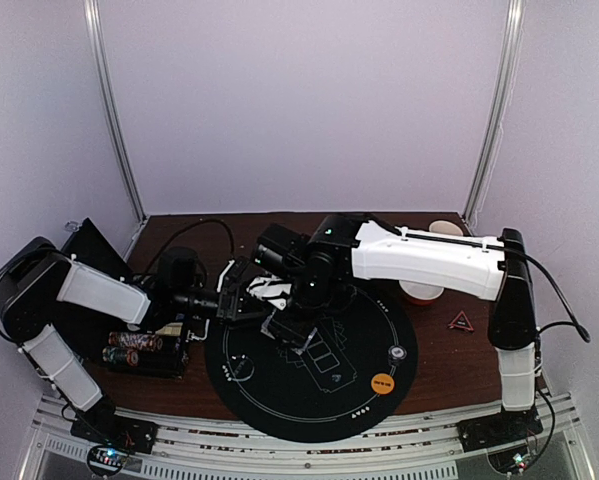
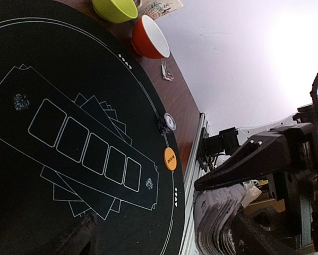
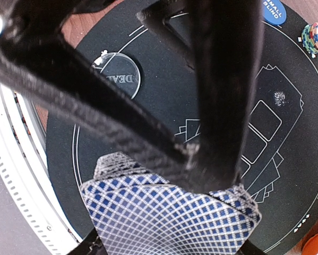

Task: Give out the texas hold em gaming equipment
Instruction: Pass from the right arm to the left

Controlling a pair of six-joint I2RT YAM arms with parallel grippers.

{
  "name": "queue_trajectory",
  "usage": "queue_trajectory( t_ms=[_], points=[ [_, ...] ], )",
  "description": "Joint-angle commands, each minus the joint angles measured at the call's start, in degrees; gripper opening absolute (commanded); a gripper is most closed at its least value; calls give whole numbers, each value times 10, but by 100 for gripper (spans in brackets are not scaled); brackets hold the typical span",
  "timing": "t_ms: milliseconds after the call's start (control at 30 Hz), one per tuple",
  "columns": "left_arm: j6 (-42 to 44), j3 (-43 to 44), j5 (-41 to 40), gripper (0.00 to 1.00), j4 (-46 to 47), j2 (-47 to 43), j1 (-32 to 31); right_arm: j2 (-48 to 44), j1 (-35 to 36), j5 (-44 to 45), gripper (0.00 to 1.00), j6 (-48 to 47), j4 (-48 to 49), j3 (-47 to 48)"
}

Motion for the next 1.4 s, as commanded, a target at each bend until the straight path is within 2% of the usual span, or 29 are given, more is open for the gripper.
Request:
queue_trajectory(
  t_ms=[0, 233, 333, 633, 833, 967, 1133, 1367],
  points=[
    [20, 14, -9, 91, 8, -22, 7, 8, -3, 19, 57, -3, -13, -8],
    [45, 7, 1, 96, 7, -47, -3, 11, -6, 19, 57, -2, -13, -3],
    [80, 21, -5, 97, -30, -42, -21, 12, -7, 20, 56, -3, -13, 1],
    [78, 43, 6, 91, -28, -6, -38, 13, -5, 24, 56, -8, -12, 4],
    [18, 28, 21, 84, 68, 14, -42, 11, -3, 17, 56, -20, 5, 14],
    [-47, -2, 27, 84, 192, 10, -43, 10, -4, 8, 56, -23, 27, 15],
    [-102, -27, 23, 73, 269, 14, -43, 12, -5, 17, 55, -26, 33, 18],
    [-75, -27, 40, 55, 227, 7, -43, 21, -7, 28, 55, -25, 26, 34]
  ],
)
